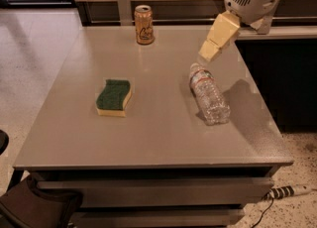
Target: Place water bottle upright
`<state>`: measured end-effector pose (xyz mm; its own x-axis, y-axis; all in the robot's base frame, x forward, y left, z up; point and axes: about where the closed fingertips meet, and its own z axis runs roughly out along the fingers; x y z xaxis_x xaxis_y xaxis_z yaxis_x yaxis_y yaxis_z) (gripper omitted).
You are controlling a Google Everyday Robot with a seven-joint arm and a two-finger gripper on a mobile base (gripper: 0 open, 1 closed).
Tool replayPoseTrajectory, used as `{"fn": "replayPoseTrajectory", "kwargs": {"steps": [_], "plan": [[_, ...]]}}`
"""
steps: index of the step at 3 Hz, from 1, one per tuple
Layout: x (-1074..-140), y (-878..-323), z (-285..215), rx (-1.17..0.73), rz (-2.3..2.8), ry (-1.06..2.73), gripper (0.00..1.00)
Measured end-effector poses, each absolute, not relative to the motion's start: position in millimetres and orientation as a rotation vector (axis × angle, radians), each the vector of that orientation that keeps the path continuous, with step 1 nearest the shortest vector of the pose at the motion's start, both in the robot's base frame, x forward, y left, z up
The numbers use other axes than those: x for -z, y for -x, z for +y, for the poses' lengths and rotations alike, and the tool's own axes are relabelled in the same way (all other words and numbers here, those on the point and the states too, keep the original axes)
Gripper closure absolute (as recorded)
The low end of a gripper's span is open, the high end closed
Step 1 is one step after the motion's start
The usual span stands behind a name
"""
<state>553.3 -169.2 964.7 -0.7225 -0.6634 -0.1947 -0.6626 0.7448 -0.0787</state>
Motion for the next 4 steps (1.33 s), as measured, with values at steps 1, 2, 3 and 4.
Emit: {"fn": "replayPoseTrajectory", "kwargs": {"steps": [1,2,3,4], "plan": [[-955.3,-561.8,-166.7,0.009,2.861,0.811,0.0],[-940.3,-554.2,-170.2,-0.007,2.951,0.648,0.0],[-919.8,-543.6,-169.3,-0.07,3.004,0.561,0.0],[-895.6,-541.6,-158.9,-0.152,3.043,0.542,0.0]]}}
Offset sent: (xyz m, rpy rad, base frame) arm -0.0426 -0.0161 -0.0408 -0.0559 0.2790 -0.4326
